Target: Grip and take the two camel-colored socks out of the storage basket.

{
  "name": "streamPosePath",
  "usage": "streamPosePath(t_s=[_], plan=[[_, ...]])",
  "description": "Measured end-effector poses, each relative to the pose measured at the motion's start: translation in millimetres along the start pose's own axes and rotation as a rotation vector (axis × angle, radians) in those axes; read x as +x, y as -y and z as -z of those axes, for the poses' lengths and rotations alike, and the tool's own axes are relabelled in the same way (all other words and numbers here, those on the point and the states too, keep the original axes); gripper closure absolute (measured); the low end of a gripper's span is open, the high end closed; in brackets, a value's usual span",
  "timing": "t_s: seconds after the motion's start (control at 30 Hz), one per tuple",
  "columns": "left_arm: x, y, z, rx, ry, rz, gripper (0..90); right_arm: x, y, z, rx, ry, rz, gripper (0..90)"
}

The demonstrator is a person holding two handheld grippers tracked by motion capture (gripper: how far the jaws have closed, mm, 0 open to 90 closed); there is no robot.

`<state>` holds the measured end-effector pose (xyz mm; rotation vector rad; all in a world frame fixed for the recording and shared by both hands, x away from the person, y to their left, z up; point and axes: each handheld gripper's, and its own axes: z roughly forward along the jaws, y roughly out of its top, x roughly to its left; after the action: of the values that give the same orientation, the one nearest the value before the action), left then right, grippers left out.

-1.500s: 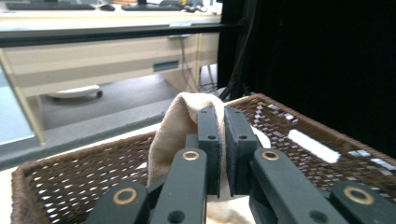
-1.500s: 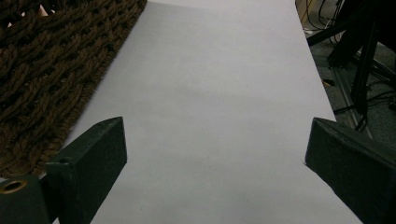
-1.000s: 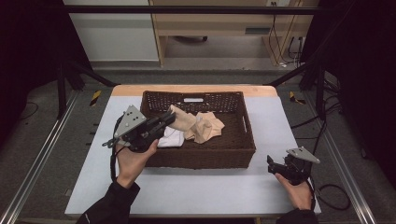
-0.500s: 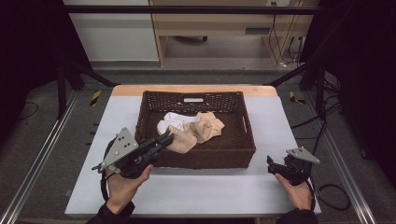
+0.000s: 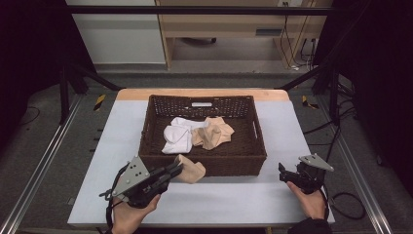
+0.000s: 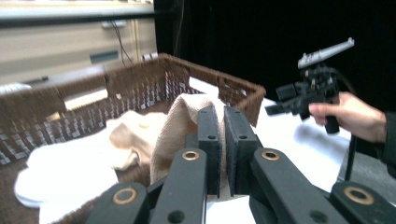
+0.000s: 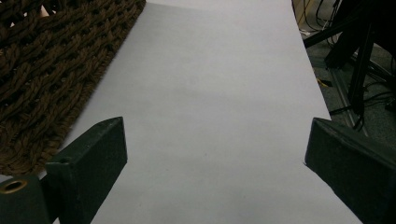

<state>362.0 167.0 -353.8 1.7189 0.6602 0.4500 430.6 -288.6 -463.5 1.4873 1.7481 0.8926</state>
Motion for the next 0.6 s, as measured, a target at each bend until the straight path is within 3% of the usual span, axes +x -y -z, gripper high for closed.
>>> streamPosePath(t_s=[0.2,0.4,0.6], plan=[[-2.5,23.5,-8.6,0.047,0.027,0.032,85.7,-0.2,0.7,-0.6,0.004,0.0,0.006,5.9],[-4.0,36.8,-15.2,0.097,0.032,0.038,85.6,-0.4,0.7,0.2,0.002,-0.003,0.003,6.0],[-2.1,55.9,-27.7,0.173,0.039,0.051,85.6,1.8,1.5,-1.1,0.009,-0.002,0.014,6.1]])
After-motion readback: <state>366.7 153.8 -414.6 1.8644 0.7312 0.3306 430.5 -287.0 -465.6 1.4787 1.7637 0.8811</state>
